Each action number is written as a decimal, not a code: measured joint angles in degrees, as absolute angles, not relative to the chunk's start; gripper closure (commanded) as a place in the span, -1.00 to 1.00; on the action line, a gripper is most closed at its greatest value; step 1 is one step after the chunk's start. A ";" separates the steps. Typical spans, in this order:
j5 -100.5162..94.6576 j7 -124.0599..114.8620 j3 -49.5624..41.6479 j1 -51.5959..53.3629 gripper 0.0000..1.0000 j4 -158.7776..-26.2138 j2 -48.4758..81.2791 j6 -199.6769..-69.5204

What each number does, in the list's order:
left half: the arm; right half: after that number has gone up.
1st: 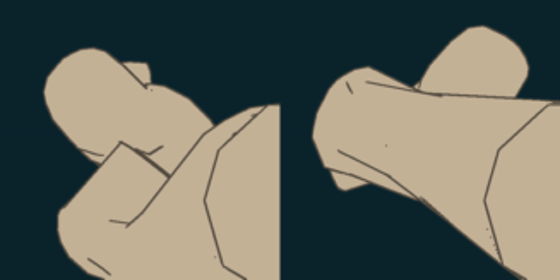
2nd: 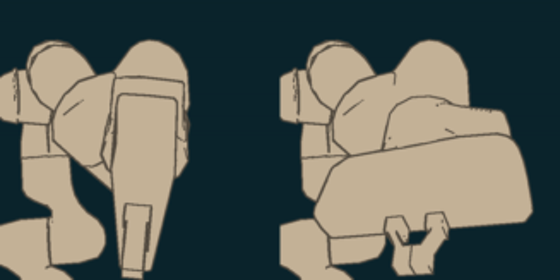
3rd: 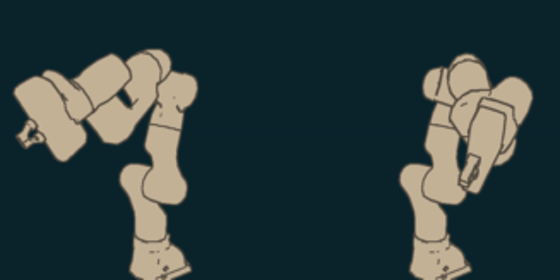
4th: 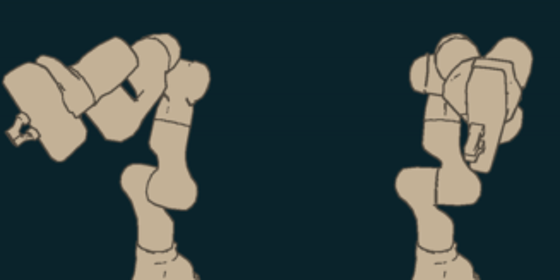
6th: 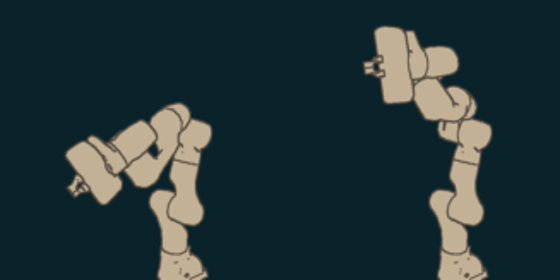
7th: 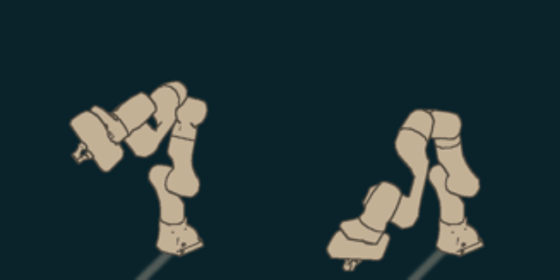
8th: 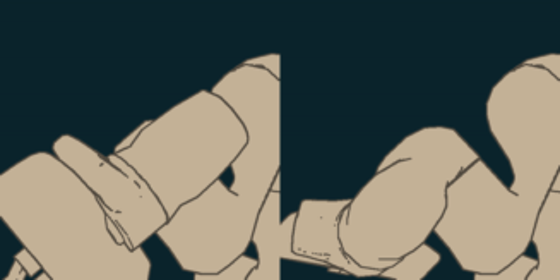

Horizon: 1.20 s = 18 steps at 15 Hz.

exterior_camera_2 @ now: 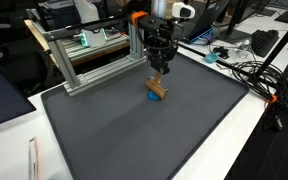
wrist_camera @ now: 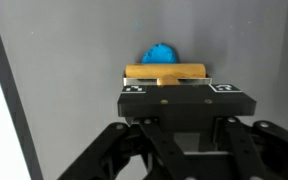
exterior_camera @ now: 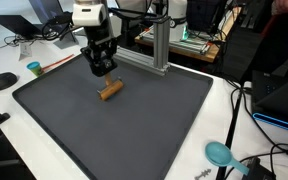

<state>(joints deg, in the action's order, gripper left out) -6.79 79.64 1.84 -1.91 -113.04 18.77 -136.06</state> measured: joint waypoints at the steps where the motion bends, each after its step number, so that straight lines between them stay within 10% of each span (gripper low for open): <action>1: -6.78 79.64 1.84 -2.01 0.56 -113.04 18.77 -136.06; 18: -7.39 77.94 1.44 -2.57 0.56 -113.03 18.84 -135.99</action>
<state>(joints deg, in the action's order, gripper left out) -7.39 77.94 1.44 -2.57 -113.03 18.84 -135.99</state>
